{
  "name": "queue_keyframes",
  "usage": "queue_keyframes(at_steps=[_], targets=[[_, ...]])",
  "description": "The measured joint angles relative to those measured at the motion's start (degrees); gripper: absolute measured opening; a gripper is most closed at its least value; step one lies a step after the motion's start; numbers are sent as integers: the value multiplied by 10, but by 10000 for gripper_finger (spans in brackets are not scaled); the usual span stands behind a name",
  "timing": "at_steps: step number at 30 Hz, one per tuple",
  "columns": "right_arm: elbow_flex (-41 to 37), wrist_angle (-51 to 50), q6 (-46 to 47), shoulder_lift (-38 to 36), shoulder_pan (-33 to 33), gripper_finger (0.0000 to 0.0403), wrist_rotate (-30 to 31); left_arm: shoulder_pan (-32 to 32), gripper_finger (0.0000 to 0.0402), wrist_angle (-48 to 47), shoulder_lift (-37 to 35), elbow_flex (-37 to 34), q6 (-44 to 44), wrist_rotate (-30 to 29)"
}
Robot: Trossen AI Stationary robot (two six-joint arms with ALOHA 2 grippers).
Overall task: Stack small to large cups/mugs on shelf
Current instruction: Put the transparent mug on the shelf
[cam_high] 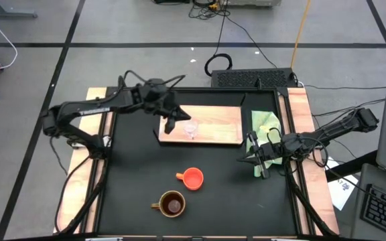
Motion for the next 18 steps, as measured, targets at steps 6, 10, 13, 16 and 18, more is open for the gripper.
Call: queue_keyframes(at_steps=[6, 10, 13, 16, 18], targets=[[0, -3, -1, 0, 0, 0, -2, 19, 0, -62, 65, 62, 37, -5], [0, -8, -1, 0, 0, 0, -2, 35, 0, -113, 104, 101, 60, -15], [0, -10, -1, 0, 0, 0, -2, 43, 0, -158, 129, 131, 76, -17], [0, -16, -1, 0, 0, 0, -2, 43, 0, -208, 152, 163, 97, -41], [0, -22, -1, 0, 0, 0, -2, 43, 0, -232, 167, 186, 114, -57]])
